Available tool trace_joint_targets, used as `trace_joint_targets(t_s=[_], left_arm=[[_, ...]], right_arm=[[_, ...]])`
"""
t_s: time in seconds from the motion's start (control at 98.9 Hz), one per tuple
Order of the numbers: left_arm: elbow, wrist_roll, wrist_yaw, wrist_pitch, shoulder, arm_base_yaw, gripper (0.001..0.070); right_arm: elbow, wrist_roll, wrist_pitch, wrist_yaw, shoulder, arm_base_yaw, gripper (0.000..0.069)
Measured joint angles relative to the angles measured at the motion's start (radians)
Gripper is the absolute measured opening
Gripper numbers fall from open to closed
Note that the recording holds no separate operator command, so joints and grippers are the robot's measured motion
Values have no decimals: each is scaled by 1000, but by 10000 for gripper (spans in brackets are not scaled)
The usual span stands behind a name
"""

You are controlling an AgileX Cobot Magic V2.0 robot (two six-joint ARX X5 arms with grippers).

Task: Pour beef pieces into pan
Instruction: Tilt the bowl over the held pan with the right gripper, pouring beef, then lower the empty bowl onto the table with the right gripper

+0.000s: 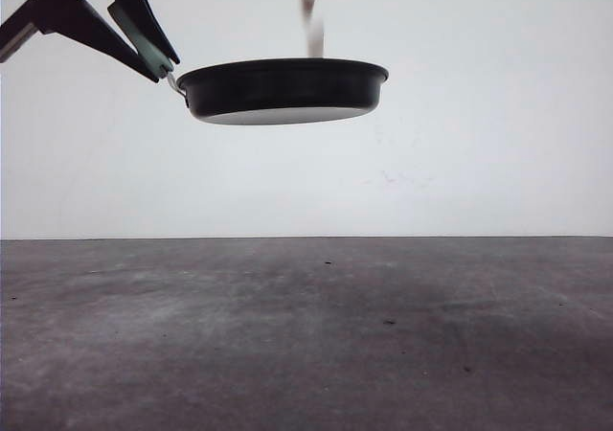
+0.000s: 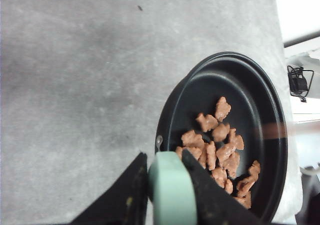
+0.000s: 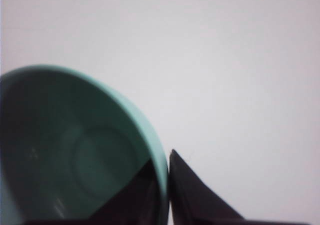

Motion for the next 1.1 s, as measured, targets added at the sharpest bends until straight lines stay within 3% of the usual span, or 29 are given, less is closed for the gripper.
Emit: trace_joint_targets(t_s=[0.324, 0.415, 0.496, 0.627, 0.829, 0.971, 1.102], left_arm=[[0, 0, 1, 30, 0, 8, 63], [0, 1, 0, 30, 0, 8, 63], [0, 1, 0, 31, 0, 11, 63], [0, 13, -1, 32, 0, 14, 63], [0, 39, -4, 32, 0, 15, 63], [0, 55, -6, 34, 0, 15, 63], [0, 77, -7, 34, 0, 15, 63]], right_arm=[[0, -19, 32, -40, 29, -12, 15], [0, 39, 46, -38, 32, -13, 15], [0, 156, 23, -14, 29, -13, 15], [0, 374, -138, -20, -9, -21, 15], [0, 766, -337, -182, -114, -77, 15], [0, 988, -480, -229, -183, -183, 15], [0, 1196, -710, -288, -229, -362, 15]])
